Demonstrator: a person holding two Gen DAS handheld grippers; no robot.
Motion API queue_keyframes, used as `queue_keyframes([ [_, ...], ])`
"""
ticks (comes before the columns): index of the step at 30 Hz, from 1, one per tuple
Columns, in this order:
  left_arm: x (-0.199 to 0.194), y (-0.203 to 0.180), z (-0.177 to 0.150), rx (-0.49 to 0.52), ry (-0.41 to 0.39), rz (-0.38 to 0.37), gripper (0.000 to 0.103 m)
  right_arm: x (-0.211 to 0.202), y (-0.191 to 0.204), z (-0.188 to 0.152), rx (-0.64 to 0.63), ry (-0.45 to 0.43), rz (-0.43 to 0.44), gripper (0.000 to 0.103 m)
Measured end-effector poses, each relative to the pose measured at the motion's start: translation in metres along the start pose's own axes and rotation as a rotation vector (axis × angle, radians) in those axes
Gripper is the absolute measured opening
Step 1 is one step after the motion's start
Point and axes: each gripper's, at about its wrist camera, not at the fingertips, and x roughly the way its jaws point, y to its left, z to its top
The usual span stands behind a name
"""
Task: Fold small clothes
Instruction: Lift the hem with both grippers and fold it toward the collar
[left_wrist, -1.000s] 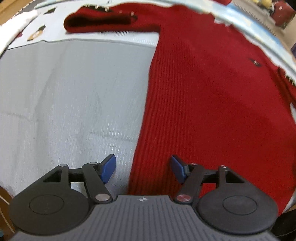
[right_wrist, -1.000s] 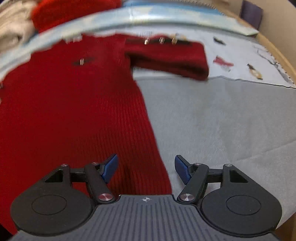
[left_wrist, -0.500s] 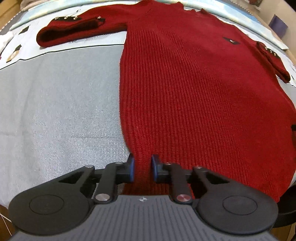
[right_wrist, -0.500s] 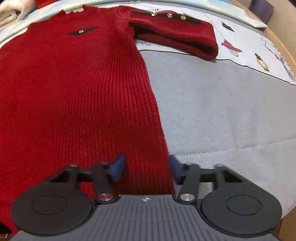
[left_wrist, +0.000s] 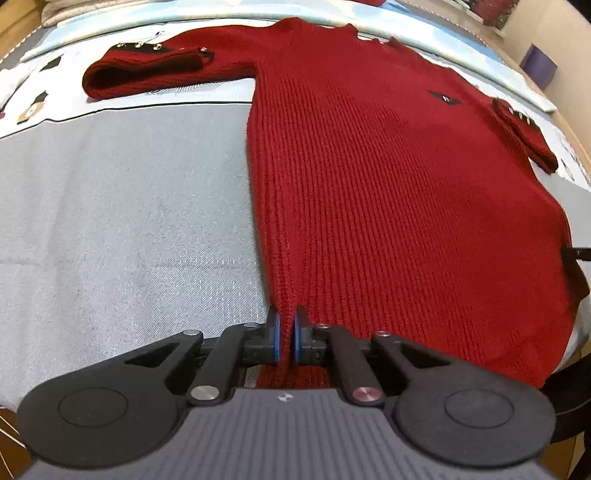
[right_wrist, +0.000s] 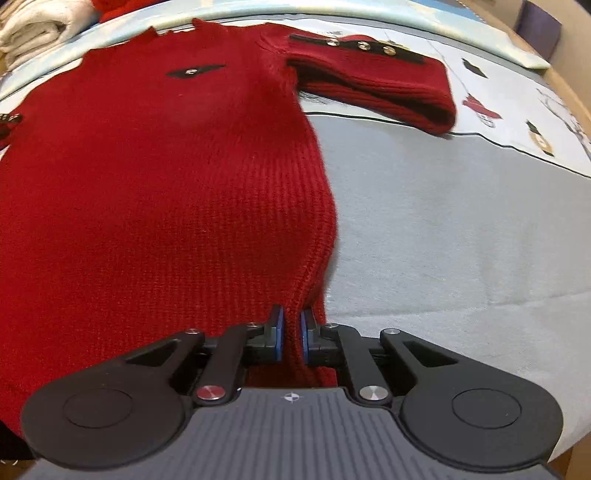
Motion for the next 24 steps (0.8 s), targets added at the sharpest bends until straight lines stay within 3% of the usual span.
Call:
queue_keyframes([
  [2, 0.001, 0.004, 0.002, -0.048, 0.009, -0.018, 0.012, -0.003, -0.003, 0.000, 0.030, -0.012, -0.036, 0.014],
  [3, 0.005, 0.007, 0.004, -0.069, 0.019, -0.016, 0.025, -0.002, -0.007, 0.000, 0.048, -0.016, -0.048, 0.026],
  [4, 0.009, 0.009, 0.005, -0.086, 0.035, -0.015, 0.049, -0.004, -0.010, 0.000, 0.067, -0.022, -0.055, 0.039],
  [6, 0.018, 0.007, 0.004, -0.088, 0.073, -0.014, 0.060, -0.003, -0.014, -0.001, 0.079, -0.020, -0.059, 0.054],
  [7, 0.022, 0.002, 0.004, -0.063, 0.085, -0.007, 0.060, -0.001, -0.014, -0.001, 0.079, -0.008, -0.056, 0.060],
  [9, 0.024, -0.007, 0.003, -0.011, 0.067, 0.012, 0.058, 0.011, -0.017, 0.000, 0.071, 0.035, -0.036, 0.061],
  [12, 0.024, -0.012, 0.004, 0.002, 0.045, -0.007, 0.023, 0.013, -0.010, -0.002, 0.028, 0.046, -0.042, 0.058],
  [16, 0.015, -0.010, 0.005, -0.003, 0.022, -0.009, 0.019, 0.011, -0.010, -0.001, 0.036, 0.033, 0.009, 0.012],
  [20, -0.008, -0.015, -0.002, 0.051, -0.035, 0.021, 0.018, 0.003, -0.013, 0.001, 0.054, 0.010, 0.058, 0.011],
  [21, -0.007, -0.014, -0.005, 0.057, -0.022, 0.038, 0.018, 0.002, -0.013, 0.001, 0.049, 0.009, 0.061, 0.011],
  [22, -0.004, -0.013, -0.006, 0.046, 0.004, 0.052, 0.010, 0.004, -0.012, 0.000, 0.037, 0.020, 0.049, 0.011],
  [24, 0.009, -0.011, -0.006, 0.054, 0.064, 0.096, 0.011, 0.010, -0.011, 0.000, 0.023, 0.045, 0.020, 0.011],
])
